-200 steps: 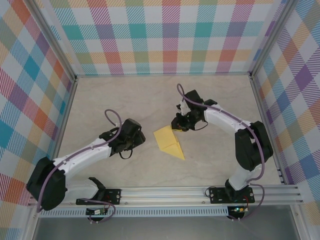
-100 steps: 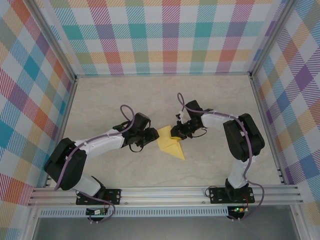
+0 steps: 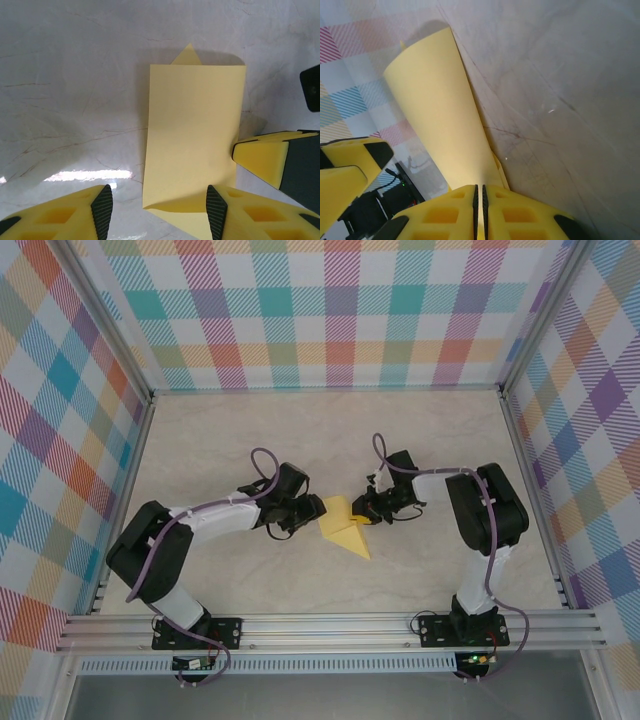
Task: Fold a paper plane with a square sheet of paper (pick it up from the middle)
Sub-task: Turn over the paper at the center of the table.
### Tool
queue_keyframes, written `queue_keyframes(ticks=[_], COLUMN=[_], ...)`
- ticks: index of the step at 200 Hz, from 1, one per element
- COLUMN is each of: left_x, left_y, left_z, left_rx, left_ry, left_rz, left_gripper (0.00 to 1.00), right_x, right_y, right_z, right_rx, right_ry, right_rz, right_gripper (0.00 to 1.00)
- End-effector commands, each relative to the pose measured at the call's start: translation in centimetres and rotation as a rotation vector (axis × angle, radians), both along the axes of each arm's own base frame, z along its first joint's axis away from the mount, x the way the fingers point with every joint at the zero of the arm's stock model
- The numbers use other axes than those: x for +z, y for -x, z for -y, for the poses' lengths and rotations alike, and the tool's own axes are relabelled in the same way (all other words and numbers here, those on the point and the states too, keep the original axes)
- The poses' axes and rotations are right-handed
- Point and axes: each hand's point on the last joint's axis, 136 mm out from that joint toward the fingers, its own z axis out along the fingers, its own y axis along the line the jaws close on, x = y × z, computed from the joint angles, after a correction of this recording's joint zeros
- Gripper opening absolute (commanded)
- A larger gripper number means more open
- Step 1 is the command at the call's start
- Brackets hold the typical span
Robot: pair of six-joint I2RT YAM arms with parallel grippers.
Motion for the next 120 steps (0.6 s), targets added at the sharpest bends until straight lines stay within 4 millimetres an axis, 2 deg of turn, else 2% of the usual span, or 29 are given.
queue_keyframes(ticks=[1,60,120], left_x=[0.3,-1.2,-1.1], left_y=[-1.1,-2.3,-3.5], left_z=[0.9,1.3,2.2], left_rx=[0.018,0.023,-0.011], left_ry=[0.044,0.032,0.065], left_rz=[0.002,0.002,0.035], left_gripper=[0.56,0.57,0.56], right_x=[-2.5,-2.4,-2.6], right_y=[0.9,0.9,1.0], right_z=[1.0,1.3,1.4], right_rx=[-0.066,-0.084,-0.081], right_ry=[0.058,0.032,0.038], right_rz=[-0.057,-0.073,-0.079], right_gripper=[0.14,0.15,0.16])
